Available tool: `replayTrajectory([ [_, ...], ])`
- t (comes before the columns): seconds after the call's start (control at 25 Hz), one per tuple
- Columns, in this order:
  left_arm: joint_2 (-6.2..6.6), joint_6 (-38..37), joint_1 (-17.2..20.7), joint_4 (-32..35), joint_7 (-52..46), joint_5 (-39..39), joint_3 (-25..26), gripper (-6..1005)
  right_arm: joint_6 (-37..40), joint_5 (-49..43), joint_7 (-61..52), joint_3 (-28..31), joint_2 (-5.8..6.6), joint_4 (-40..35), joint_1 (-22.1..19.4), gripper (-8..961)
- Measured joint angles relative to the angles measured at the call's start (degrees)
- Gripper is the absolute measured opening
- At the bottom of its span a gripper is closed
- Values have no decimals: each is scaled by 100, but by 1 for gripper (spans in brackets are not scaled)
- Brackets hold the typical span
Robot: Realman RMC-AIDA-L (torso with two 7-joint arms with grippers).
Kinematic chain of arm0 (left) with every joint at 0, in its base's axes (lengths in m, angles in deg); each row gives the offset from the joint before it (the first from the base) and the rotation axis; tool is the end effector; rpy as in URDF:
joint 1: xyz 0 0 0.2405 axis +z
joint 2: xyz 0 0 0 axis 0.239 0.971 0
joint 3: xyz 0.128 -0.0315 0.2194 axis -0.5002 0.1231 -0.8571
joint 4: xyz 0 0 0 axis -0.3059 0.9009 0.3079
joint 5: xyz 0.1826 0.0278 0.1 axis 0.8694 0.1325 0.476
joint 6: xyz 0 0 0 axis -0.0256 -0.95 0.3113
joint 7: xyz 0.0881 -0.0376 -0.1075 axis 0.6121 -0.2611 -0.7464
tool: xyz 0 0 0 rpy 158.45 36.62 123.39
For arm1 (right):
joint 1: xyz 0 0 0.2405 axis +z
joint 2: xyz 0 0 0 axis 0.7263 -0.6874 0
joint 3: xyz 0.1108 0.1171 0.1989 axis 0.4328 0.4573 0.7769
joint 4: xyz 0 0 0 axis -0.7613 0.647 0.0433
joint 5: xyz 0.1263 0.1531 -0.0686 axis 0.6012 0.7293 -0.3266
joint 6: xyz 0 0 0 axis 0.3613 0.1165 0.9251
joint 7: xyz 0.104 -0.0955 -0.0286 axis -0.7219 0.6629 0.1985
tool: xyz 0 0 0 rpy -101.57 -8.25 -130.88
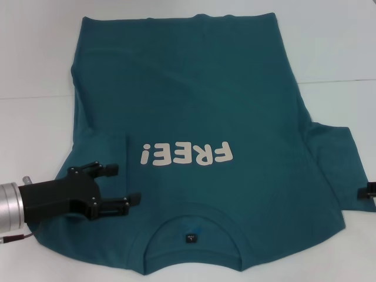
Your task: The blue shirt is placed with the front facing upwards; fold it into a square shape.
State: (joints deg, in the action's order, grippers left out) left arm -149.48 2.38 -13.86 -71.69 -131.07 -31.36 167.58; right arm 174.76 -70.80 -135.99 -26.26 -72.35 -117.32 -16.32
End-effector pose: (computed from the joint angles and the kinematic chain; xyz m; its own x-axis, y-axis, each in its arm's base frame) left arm -0.2729 0.3370 -0.0098 0.8226 0.3188 0.4708 0.4679 -0.8500 -0.2420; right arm 0.3689 0.3218 0.1002 -0.0885 -0.8981 -0.4308 -0.9697 0.1766 -0.1688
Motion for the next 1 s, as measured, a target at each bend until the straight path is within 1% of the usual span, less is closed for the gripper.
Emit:
replayTrajectory([
  [1.0,-9,113,-22,40,30,3,0,937,-243,0,17,-45,-56,107,80,772],
])
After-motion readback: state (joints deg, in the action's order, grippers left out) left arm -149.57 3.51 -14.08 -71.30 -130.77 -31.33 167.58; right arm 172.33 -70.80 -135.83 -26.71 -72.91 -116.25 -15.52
